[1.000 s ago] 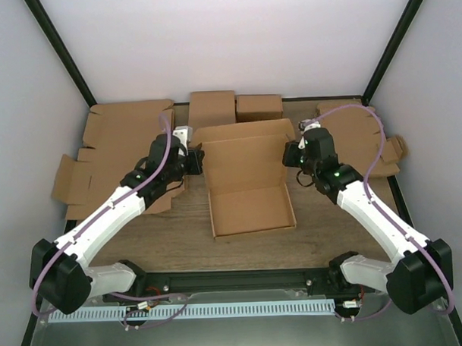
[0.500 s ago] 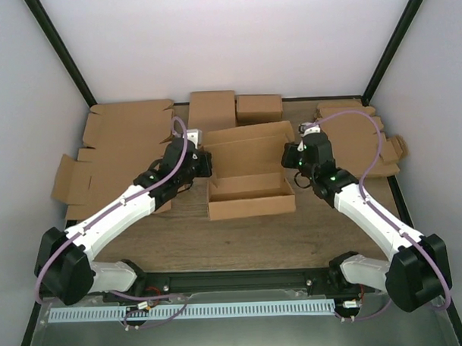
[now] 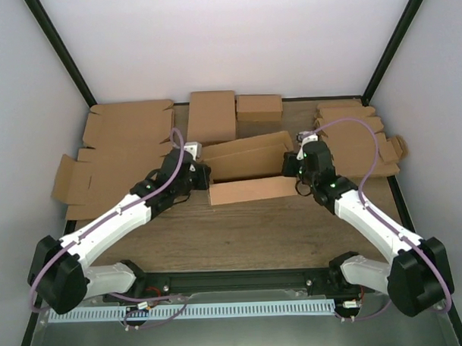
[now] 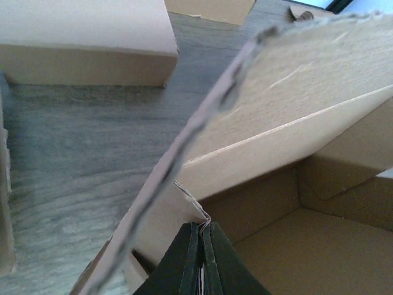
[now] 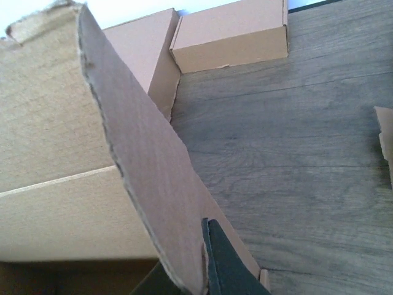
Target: Fold the paper box
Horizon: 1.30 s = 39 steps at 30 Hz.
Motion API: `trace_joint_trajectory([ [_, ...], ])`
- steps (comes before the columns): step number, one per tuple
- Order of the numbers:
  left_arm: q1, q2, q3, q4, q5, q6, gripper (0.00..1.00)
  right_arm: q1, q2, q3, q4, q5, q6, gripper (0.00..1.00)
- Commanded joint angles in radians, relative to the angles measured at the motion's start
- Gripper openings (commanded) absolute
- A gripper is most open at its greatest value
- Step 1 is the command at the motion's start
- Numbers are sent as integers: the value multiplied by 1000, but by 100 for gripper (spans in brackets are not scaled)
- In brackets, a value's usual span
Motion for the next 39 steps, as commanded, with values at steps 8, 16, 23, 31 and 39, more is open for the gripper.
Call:
trace_joint_trajectory([
  [8, -12, -113, -27, -140, 115, -16, 29, 13, -48, -60, -79, -78, -21, 1],
  [16, -12, -164, 224, -397, 12, 123, 71, 14, -44, -36, -66, -92, -85, 1],
  [23, -10, -74, 423, -482, -2, 349, 84, 13, -33, -20, -65, -130, -120, 1],
  [31, -9, 181, 654, -543, 221, 705, 84, 13, -28, -4, -74, -199, -175, 1],
  [39, -11, 373, 772, -566, 286, 747, 73, 13, -7, 14, -90, -215, -200, 1],
])
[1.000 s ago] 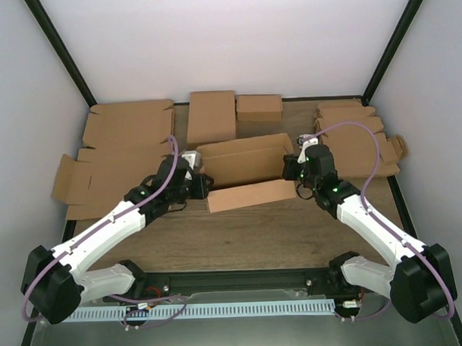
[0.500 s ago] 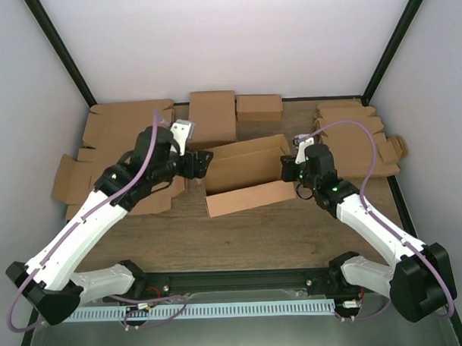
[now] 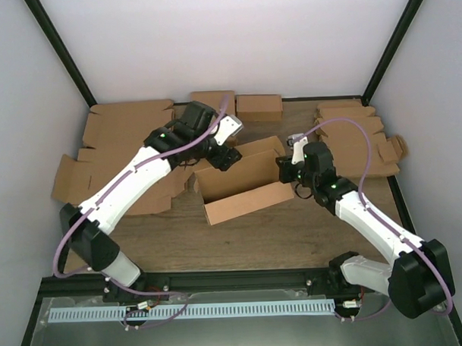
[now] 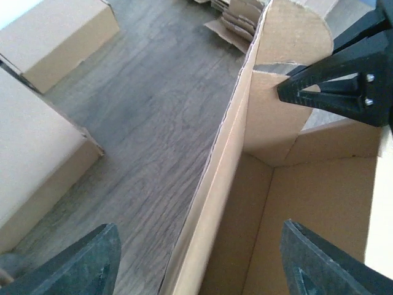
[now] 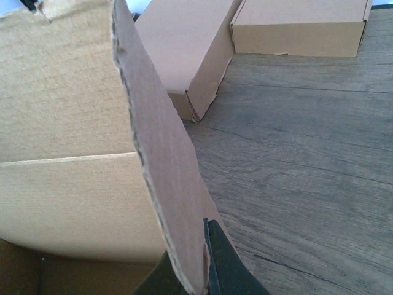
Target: Fold the paper box
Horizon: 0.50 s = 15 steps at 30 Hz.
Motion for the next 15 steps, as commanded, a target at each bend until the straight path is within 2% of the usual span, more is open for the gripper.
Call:
trace_joint_trajectory([
  [1, -2, 62, 62, -31, 61, 62, 71, 13, 20, 26, -73, -38, -24, 1],
  [4, -2, 83, 61, -37, 76, 67, 65, 12, 21, 27, -75, -36, -26, 1],
  [5, -2, 89, 58, -40, 82, 68, 60, 13, 21, 28, -75, -34, -25, 1],
  [9, -2, 113, 55, -54, 98, 68, 26, 13, 21, 29, -73, -36, -21, 1],
  [12, -3, 124, 53, -63, 97, 64, 4, 13, 32, 44, -88, -34, -21, 7],
  [15, -4, 128, 35, -58, 103, 62, 4, 13, 44, 76, -121, -40, -22, 13],
])
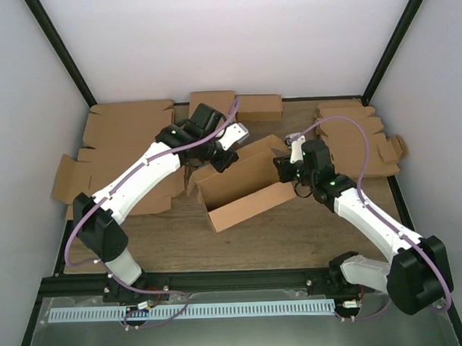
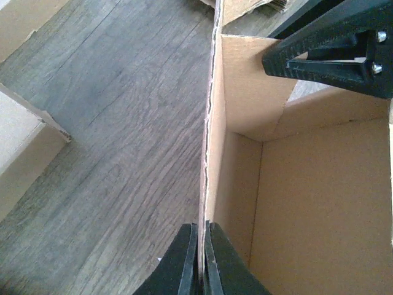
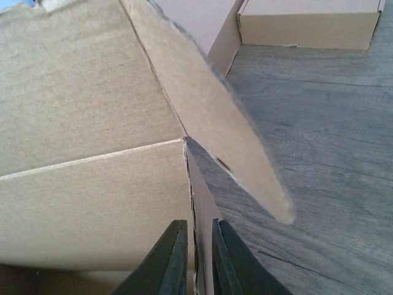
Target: Fold the paper box
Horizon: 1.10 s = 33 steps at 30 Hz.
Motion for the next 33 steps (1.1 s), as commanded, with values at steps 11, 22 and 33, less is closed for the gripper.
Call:
trace_joint_trajectory([
  [11, -4, 26, -28, 9, 30, -12, 4, 12, -1, 248, -330, -20, -5, 55],
  [22, -4, 20, -50, 18, 17, -26, 4, 12, -85, 350, -647, -98, 116, 81],
  [33, -4, 19, -56, 25, 16, -42, 4, 12, -180, 338, -868, -212, 190, 92],
])
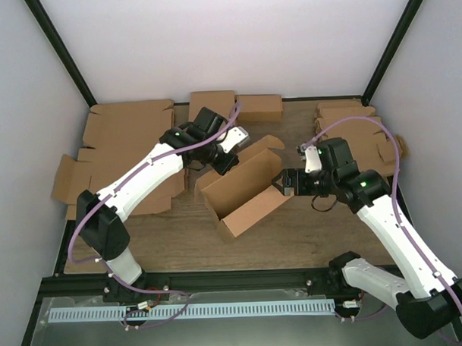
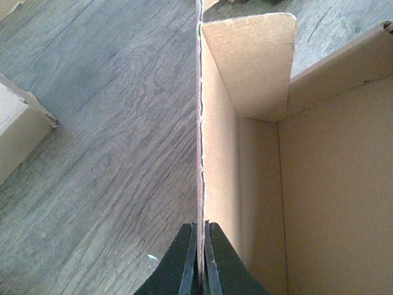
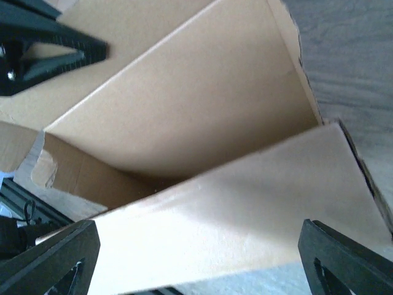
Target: Fold the paper box
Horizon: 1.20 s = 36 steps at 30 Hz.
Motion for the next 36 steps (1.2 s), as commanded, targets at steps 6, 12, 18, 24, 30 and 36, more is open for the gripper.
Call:
trace_joint_trajectory([
  [6, -3, 4, -14, 6, 12, -12, 4, 9, -52, 18, -169, -103, 58, 96],
  [12, -3, 1, -14, 13, 31, -22, 4, 9, -105, -177, 28, -263, 148, 94],
  [18, -3, -15, -25, 16, 80, -46, 4, 9, -113, -281, 251, -328, 242, 93],
  [24, -4, -52, -82, 58, 205, -100, 4, 8, -34, -312, 390, -377, 263, 92],
  [30, -8, -84, -141, 112, 286, -161, 4, 8, -3, -302, 410, -370, 229, 92],
  [36, -13, -92, -150, 110, 305, -175, 12, 8, 5, -301, 388, -367, 206, 95],
])
